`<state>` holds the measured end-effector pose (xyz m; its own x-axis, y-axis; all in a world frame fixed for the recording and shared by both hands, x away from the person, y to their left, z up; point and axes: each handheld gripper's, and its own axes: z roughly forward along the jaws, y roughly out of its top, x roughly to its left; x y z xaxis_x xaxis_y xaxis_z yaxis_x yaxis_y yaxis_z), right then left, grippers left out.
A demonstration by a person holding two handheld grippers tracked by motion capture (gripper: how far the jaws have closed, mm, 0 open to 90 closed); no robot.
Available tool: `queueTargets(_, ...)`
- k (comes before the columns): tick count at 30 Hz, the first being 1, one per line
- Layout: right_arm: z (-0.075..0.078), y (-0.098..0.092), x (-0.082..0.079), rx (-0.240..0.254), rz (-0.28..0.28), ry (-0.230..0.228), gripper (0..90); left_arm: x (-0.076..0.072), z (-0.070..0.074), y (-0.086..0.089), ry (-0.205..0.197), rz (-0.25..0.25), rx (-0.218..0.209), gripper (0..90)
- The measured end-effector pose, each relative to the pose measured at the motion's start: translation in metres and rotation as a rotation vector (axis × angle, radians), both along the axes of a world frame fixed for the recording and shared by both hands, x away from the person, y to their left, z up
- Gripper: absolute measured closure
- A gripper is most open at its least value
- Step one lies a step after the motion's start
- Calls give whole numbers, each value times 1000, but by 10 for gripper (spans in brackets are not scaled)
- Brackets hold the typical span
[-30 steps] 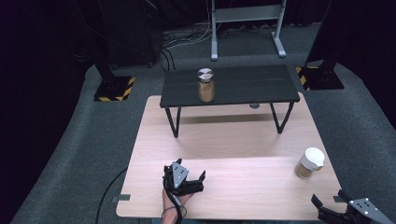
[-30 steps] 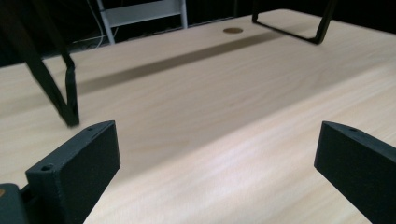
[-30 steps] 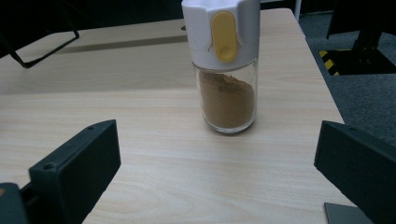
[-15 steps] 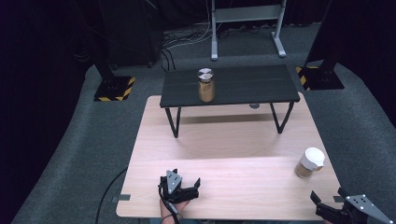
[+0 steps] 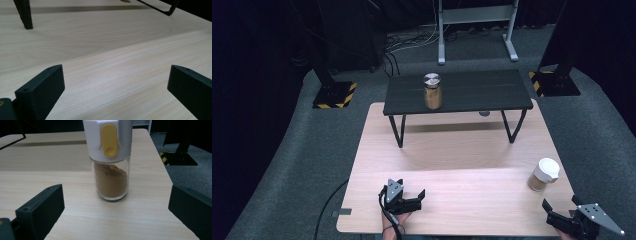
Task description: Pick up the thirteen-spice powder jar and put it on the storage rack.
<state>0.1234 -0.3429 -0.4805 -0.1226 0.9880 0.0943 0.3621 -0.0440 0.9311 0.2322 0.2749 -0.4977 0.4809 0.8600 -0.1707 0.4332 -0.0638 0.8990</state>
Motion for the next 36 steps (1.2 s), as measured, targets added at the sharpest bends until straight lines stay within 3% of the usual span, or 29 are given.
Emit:
queueTargets(5,-7,-2,14,24,18,10,0,-1,-3,3,-7,4,-25,16)
queueTargets(10,-14,3,24,21,23,-17,0,-4,-4,1,-19,15,-22,17)
queueTargets(14,-16,4,38,26,27,5,0,-6,-5,1,-28,22,-24,18)
queueTargets(25,-29,9,61,11,8,-64,0,-7,-4,-1,-30,27,-16,20)
queueTargets(27,-33,9,63,-2,17,-94,0,-7,-4,-1,-31,25,-16,22)
queueTargets(36,-31,9,77,-7,28,-89,0,-6,-3,-2,-29,22,-8,23)
